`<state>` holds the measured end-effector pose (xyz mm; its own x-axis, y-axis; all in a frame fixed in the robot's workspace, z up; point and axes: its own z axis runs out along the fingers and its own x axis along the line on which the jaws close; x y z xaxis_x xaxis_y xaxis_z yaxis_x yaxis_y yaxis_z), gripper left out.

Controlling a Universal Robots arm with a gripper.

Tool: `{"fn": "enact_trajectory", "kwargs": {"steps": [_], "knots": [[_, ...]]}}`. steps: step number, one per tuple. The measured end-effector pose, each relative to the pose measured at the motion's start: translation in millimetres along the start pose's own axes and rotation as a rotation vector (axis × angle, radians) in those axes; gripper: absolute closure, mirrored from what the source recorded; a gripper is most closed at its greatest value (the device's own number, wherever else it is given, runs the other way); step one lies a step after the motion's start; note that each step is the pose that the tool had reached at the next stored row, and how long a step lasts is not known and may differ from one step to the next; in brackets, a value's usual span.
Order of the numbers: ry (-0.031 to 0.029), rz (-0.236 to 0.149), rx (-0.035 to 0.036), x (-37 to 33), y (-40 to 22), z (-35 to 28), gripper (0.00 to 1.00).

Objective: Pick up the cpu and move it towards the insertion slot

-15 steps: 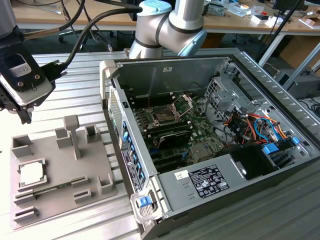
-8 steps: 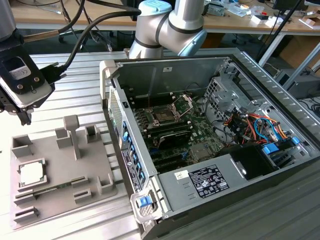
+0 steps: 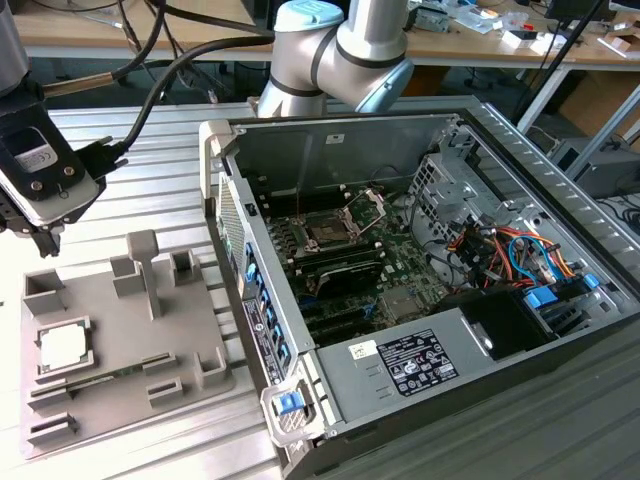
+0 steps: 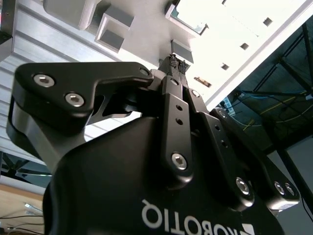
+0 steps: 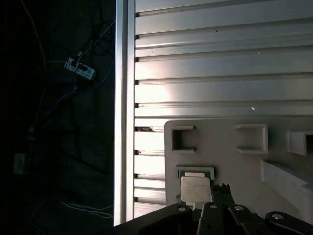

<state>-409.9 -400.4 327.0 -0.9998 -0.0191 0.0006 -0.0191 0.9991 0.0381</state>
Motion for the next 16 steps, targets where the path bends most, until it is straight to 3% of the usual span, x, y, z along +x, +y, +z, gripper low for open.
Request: {"fn": "enact_trajectory", "kwargs": {"steps": [2,4,16], "knots": [[0.0000,0.000,0.0000,0.1,0.0,0.4,0.89],[-0.0001,0.000,0.0005,0.6,-1.4,10.9,0.89],[0.0000,0.000,0.0005,0.6,-2.2,16.7,0.89]]}}
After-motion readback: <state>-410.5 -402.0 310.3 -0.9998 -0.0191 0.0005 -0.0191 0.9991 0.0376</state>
